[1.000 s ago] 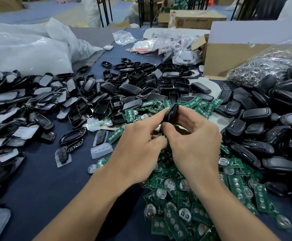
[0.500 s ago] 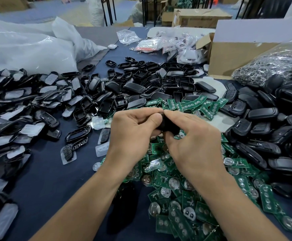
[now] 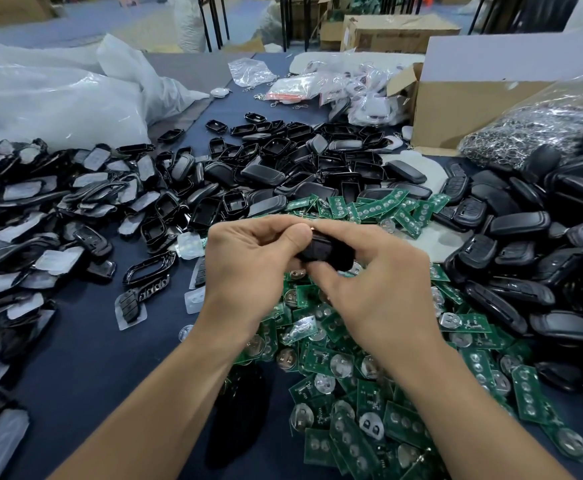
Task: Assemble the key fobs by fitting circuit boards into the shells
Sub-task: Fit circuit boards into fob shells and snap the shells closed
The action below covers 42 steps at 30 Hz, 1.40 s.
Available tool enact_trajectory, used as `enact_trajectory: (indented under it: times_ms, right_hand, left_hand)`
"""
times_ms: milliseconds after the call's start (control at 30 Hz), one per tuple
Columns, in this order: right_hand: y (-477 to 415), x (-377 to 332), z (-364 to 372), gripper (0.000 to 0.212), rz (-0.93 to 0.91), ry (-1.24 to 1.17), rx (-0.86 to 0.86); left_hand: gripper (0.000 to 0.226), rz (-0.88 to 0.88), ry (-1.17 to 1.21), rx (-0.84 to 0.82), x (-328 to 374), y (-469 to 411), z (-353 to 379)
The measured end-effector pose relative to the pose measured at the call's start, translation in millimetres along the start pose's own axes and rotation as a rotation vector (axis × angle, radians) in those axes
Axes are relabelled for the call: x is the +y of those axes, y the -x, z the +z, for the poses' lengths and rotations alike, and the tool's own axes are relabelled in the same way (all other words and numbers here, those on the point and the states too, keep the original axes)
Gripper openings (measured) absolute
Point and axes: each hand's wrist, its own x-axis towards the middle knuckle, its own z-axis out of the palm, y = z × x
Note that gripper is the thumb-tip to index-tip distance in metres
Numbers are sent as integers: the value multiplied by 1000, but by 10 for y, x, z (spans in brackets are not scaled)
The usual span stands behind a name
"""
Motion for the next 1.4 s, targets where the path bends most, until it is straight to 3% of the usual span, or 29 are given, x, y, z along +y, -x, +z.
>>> enact_trajectory:
  times_ms: [100, 167, 333, 467, 567, 667, 800, 933, 1000, 1133, 1200, 1267, 1333, 1400]
  right_hand:
    - [-142, 66, -104, 22, 263, -375, -185]
    - [-161, 85, -131, 20, 315, -416, -198]
    - [-97, 81, -94, 19, 306, -347, -75]
    - [-97, 7, -73, 16, 519, -774, 21]
    - [-62, -49, 9, 12, 678, -973, 75]
    - [-21, -116, 99, 13, 717, -1143, 129]
    - [-1, -112, 190, 9, 701, -1161, 163]
    - [17, -94, 208, 21, 693, -1140, 135]
    - [-8, -69, 179, 16, 706, -1089, 73]
    - [-89, -2, 31, 11, 552, -591, -195]
    - [-107, 0, -38, 12, 570, -629, -251]
    - [-120, 8, -79, 9, 643, -750, -195]
    - [-135, 46, -102, 8, 686, -855, -137]
    - [-167, 81, -152, 8, 696, -916, -183]
  left_hand:
    - [23, -29, 78, -119, 1, -41, -64]
    - [22, 10, 56, -180, -3, -36, -96]
    - [23, 221, -172, -187, -57, -10, -85]
    - [35, 45, -96, -191, -46, -11, -34]
    - [23, 40, -96, -256, -37, 53, 58]
    - [17, 35, -10, -163, -30, 129, 152]
    - [25, -16, 57, -49, -55, 166, 209]
    - [25, -85, 105, -37, -33, 152, 184]
    - [25, -117, 116, -49, -19, 133, 158]
    - [29, -209, 136, -81, 1, 57, 78]
    - [35, -262, 171, -136, 30, 42, 62]
    - [45, -265, 163, -170, 32, 56, 59]
    - [50, -220, 137, -167, 17, 71, 75]
    - [50, -162, 94, -136, 4, 72, 100]
